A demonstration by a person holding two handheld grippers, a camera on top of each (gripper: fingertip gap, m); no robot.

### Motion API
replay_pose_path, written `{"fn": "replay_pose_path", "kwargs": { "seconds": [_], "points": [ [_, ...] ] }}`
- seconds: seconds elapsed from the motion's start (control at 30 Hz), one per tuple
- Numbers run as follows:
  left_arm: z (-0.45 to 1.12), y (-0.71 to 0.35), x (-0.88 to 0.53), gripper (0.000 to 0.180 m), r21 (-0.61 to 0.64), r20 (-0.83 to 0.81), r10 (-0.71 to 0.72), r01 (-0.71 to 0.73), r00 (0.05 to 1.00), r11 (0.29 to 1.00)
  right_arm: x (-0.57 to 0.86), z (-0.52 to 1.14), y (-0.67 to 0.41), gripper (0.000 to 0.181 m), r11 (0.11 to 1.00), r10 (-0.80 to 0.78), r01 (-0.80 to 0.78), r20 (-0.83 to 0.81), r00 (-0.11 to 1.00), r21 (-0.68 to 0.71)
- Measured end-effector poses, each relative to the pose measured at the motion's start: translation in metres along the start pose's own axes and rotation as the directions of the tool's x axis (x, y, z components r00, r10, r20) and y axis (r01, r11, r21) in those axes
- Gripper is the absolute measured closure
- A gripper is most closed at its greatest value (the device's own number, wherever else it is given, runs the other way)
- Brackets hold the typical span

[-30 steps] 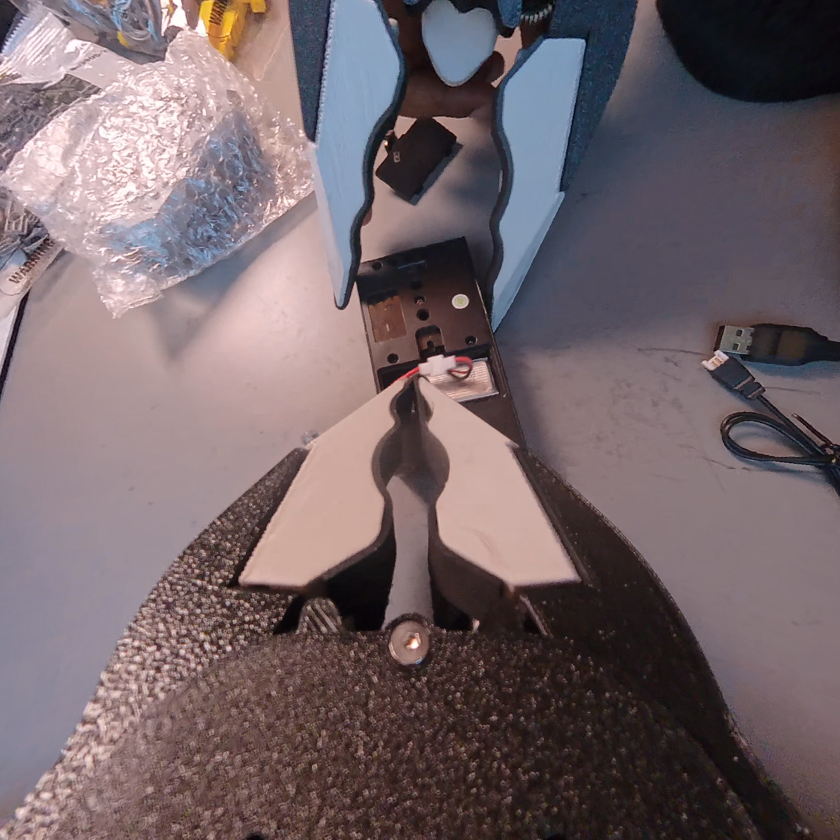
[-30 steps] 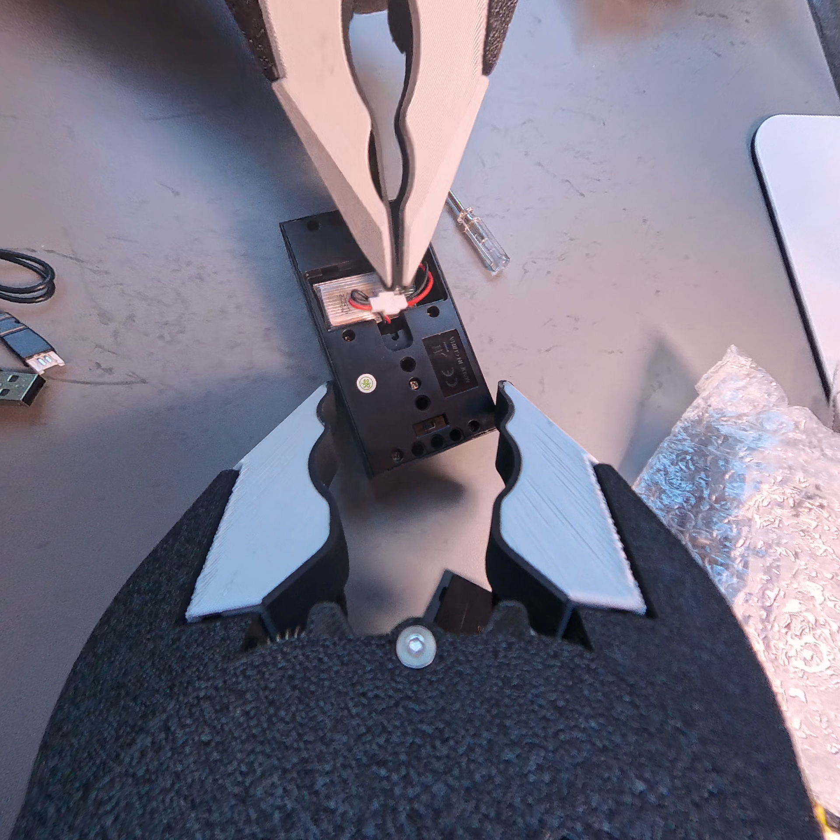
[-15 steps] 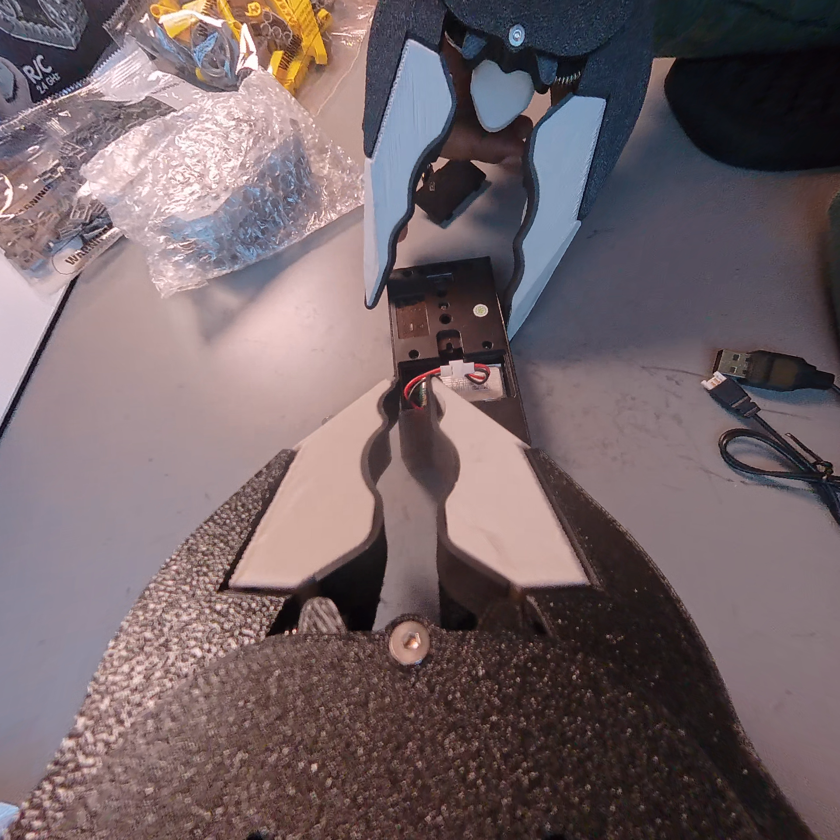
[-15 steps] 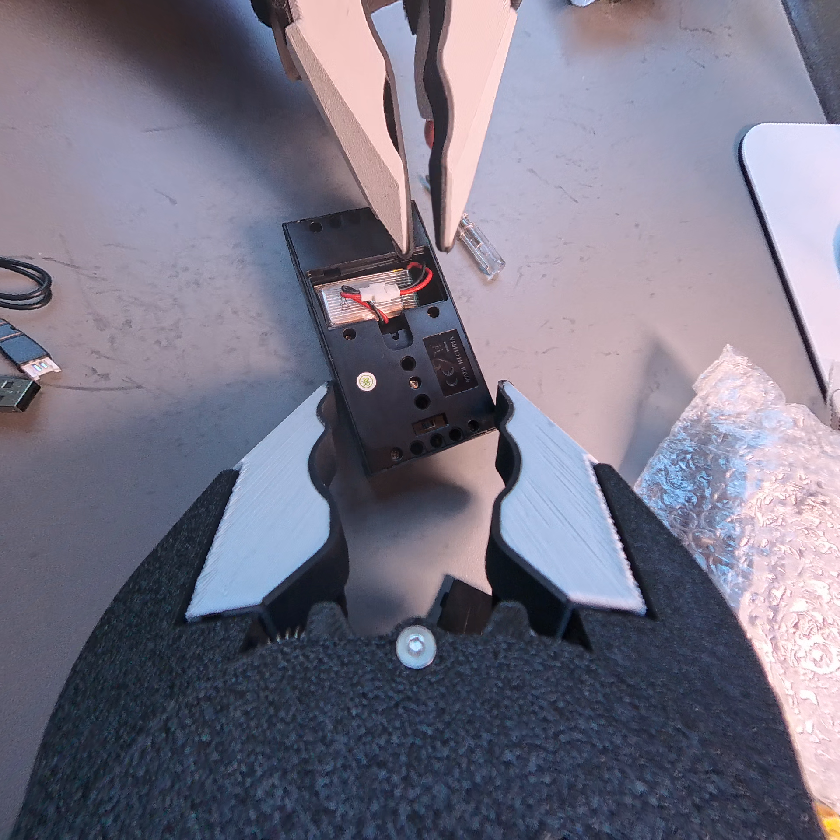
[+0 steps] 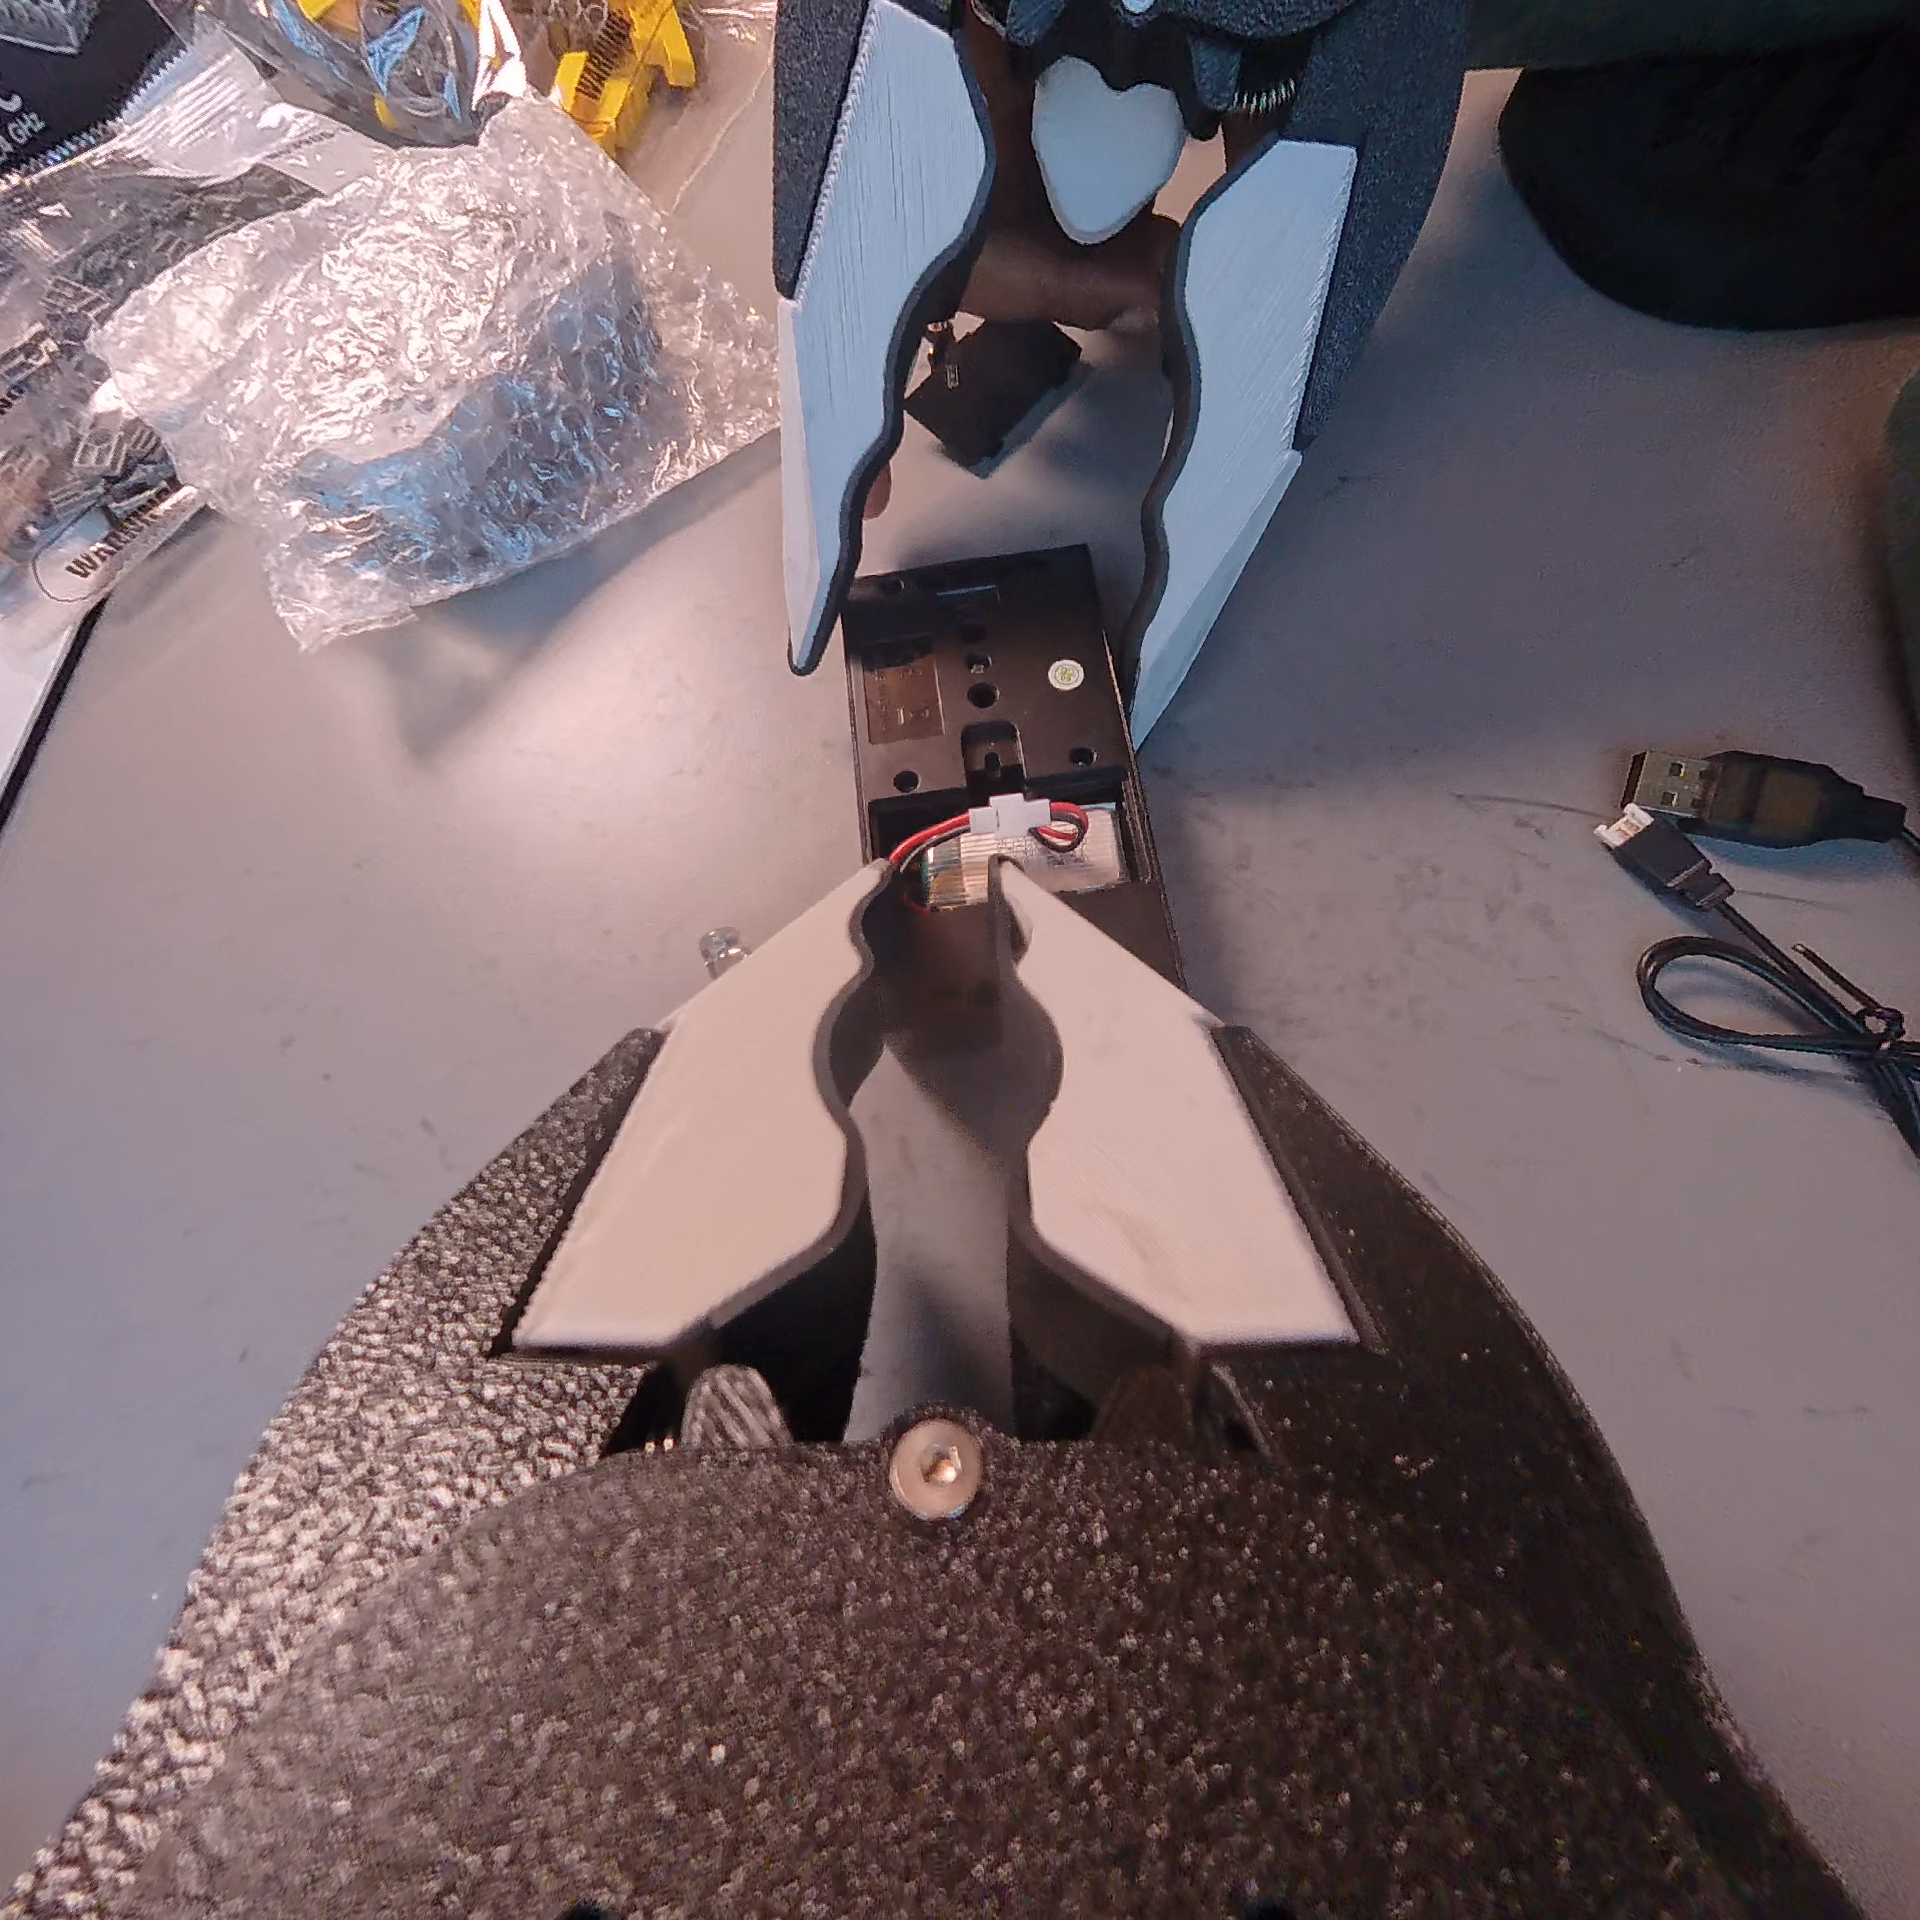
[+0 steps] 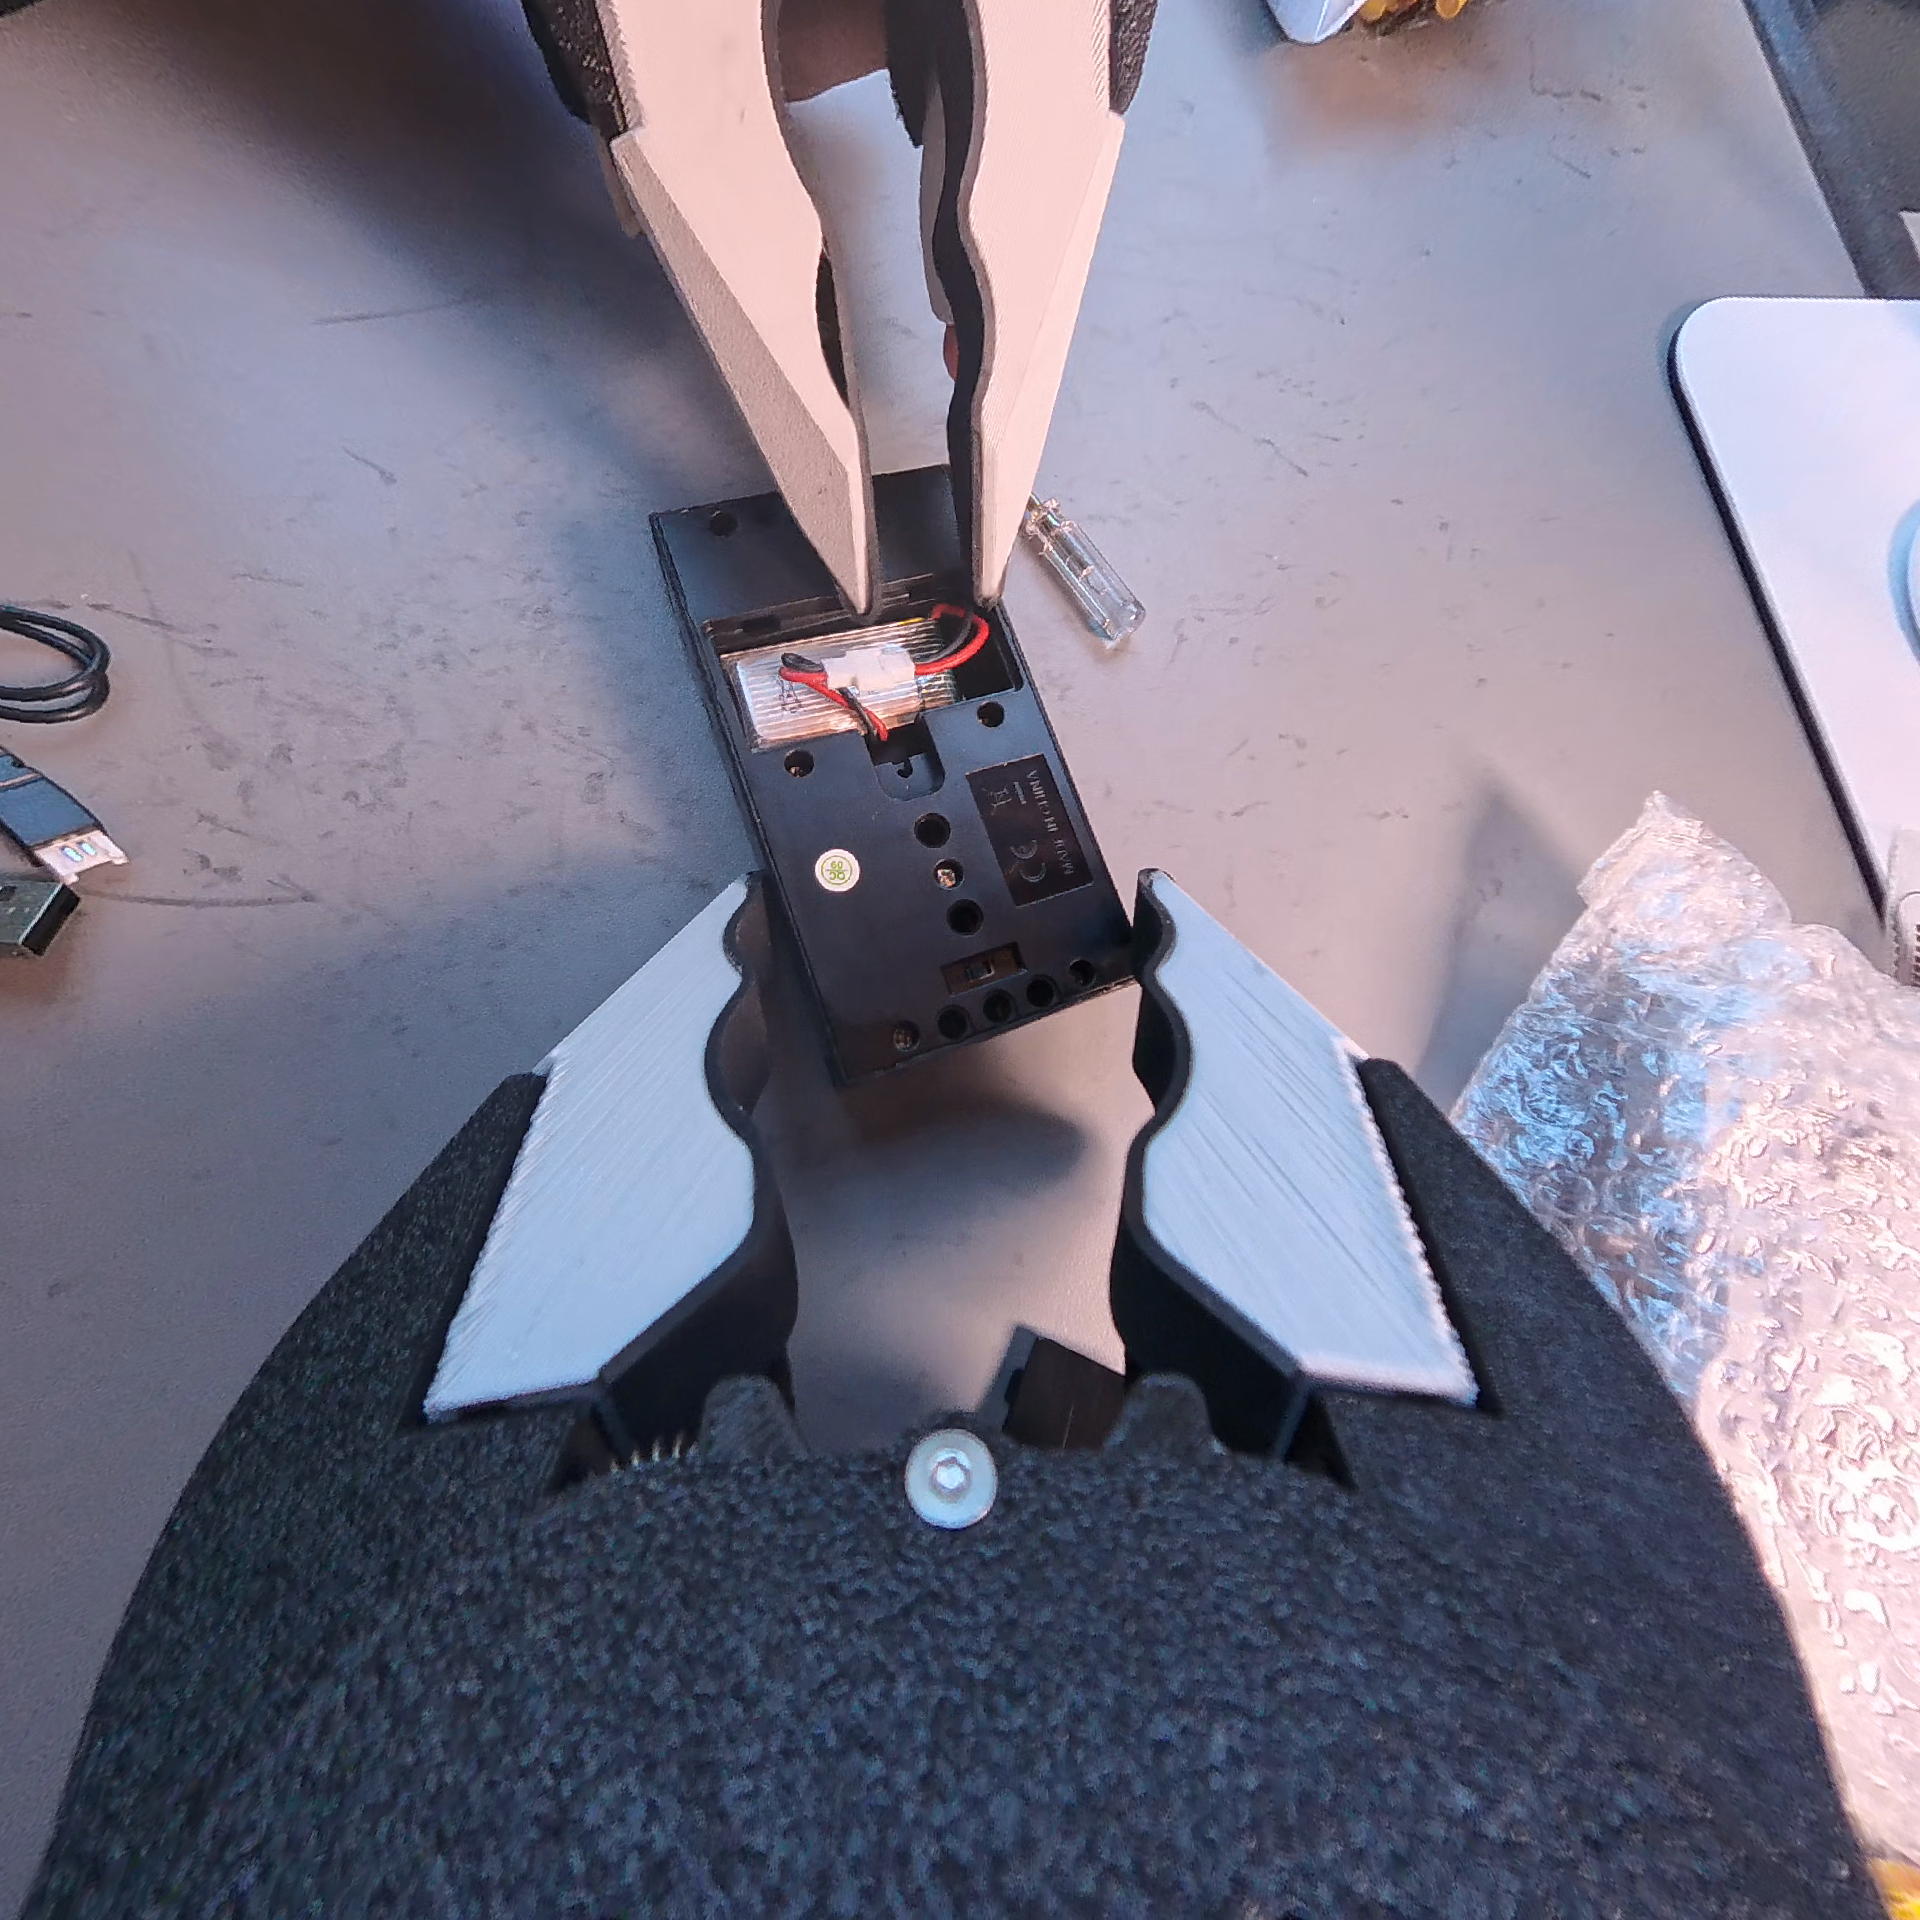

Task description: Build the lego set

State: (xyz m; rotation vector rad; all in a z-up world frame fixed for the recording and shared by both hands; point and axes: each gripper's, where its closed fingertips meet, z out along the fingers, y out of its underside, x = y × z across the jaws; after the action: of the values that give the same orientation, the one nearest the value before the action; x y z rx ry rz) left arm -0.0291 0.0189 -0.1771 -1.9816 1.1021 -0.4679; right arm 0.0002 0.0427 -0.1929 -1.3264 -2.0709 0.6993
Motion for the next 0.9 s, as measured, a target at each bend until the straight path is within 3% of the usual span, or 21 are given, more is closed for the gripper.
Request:
{"fn": "replay_pose_path", "kwargs": {
  "seconds": [0.53,0.9],
  "points": [
    [0.002,-0.002,0.0,0.159,-0.017,0.013,0.078,-0.078,0.997,0.997,0.001,0.002,-0.002,0.113,1.0,0.003,-0.003,-0.008,1.0,0.021],
    [0.002,-0.004,-0.009,0.169,-0.04,0.05,0.103,-0.101,0.993,0.994,0.001,0.002,-0.002,0.113,1.0,0.003,-0.003,-0.009,1.0,0.03]
  ]
}}
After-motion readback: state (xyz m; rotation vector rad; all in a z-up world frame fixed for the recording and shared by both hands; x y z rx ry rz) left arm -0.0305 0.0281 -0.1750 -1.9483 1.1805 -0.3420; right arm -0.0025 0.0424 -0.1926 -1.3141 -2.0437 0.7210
